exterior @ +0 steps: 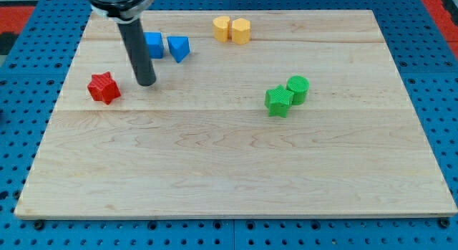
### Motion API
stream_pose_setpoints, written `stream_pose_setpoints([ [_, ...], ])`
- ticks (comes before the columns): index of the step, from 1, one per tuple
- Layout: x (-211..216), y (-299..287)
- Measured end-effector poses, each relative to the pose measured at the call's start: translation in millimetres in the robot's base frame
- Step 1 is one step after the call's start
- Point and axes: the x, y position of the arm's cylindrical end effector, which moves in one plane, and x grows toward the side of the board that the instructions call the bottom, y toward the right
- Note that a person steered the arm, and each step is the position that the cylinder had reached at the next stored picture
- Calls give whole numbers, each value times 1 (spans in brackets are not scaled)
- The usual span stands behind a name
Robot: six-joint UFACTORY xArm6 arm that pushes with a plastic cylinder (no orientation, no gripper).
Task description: Separate the green circle from the green star
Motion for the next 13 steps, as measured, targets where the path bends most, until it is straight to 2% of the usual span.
stream_pose_setpoints([
  [2,-1,36],
  [3,-3,104],
  [4,-7,116],
  [6,-7,118],
  [8,-7,151],
  [13,-10,154],
])
